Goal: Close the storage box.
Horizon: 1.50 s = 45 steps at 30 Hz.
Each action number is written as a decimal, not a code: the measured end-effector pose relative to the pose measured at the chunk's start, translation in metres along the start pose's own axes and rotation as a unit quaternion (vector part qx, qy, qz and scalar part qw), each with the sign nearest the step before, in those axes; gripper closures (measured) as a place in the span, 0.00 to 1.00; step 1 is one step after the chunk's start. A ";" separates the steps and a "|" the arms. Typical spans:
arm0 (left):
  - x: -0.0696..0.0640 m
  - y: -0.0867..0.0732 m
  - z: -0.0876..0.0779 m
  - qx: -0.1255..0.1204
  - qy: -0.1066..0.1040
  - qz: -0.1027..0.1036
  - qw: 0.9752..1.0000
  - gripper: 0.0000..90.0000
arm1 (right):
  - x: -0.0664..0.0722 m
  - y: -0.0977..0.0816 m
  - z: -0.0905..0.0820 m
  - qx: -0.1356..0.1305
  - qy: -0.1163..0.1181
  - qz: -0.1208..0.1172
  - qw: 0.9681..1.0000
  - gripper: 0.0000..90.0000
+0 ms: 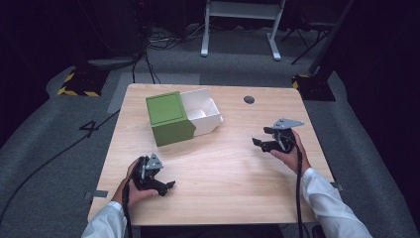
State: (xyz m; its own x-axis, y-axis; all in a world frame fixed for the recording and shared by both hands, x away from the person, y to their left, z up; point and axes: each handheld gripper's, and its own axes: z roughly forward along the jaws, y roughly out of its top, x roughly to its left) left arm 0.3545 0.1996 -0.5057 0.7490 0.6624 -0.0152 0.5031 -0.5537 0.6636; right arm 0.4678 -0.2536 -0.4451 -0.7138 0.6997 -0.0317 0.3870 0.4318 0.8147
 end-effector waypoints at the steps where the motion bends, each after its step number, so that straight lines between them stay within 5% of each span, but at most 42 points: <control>1: 0.000 0.000 0.000 0.000 0.000 0.000 1.000 0.00 | 0.001 0.008 0.004 -0.004 -0.001 -0.002 1.000 0.31; 10: 0.000 0.000 0.000 0.000 0.000 0.000 1.000 0.00 | 0.009 0.062 0.052 -0.013 0.001 -0.016 1.000 0.36; 19: 0.000 0.000 0.000 0.000 -0.001 -0.002 1.000 0.00 | 0.017 0.084 0.088 -0.004 0.006 -0.015 1.000 0.37; 30: 0.000 0.000 0.000 0.001 0.000 0.000 1.000 0.00 | 0.020 0.086 0.113 0.007 0.001 -0.010 1.000 0.46; 45: 0.000 0.000 0.000 0.001 0.000 0.000 1.000 0.00 | 0.024 0.083 0.142 0.039 0.043 0.019 0.998 0.56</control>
State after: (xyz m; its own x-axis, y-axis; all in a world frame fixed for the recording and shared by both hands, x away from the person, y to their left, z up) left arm 0.3546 0.1996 -0.5056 0.7497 0.6616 -0.0150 0.5031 -0.5551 0.6624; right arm 0.5654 -0.1203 -0.4601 -0.7443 0.6658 0.0514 0.4561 0.4507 0.7673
